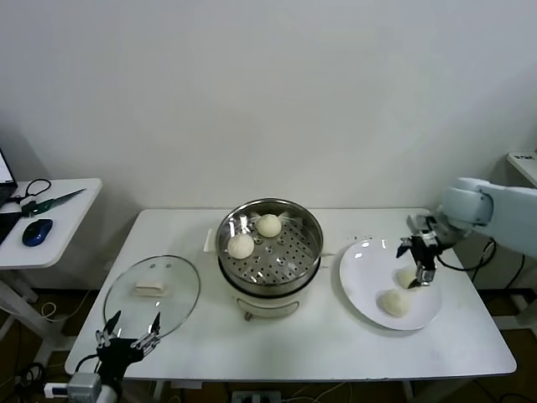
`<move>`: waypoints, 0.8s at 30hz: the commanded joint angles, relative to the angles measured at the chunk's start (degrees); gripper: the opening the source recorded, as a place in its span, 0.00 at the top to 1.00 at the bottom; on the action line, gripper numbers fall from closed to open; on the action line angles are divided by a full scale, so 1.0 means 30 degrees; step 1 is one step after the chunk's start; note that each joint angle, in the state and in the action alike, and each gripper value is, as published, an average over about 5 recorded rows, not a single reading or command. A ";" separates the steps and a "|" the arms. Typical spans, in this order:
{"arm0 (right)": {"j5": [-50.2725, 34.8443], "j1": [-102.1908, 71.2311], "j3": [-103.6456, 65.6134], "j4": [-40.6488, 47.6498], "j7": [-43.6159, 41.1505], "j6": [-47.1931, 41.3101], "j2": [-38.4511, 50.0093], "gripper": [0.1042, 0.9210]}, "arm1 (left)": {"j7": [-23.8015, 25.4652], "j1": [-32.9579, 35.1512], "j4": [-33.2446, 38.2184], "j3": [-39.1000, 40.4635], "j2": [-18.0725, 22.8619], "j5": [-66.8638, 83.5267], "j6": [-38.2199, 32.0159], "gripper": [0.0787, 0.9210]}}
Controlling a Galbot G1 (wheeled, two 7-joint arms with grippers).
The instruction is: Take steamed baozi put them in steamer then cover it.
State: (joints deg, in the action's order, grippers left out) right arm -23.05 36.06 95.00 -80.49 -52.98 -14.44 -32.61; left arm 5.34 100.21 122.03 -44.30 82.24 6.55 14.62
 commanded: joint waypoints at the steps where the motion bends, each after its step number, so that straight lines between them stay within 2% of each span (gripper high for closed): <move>1: 0.2078 -0.5109 -0.3725 0.0333 0.0599 -0.0471 0.1211 0.12 | -0.0017 0.0070 -0.0099 0.0027 0.0028 -0.0034 -0.0066 0.12; 24: 0.3039 -0.7776 -0.6080 0.1775 0.1338 -0.0958 -0.0355 0.20 | -0.0025 0.0097 -0.0222 0.0076 -0.0024 -0.0209 -0.0110 0.12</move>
State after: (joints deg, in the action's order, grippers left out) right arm -15.02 16.09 79.58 -76.08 -49.47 -17.08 -33.12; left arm 5.27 100.53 121.37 -44.10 82.24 5.97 14.34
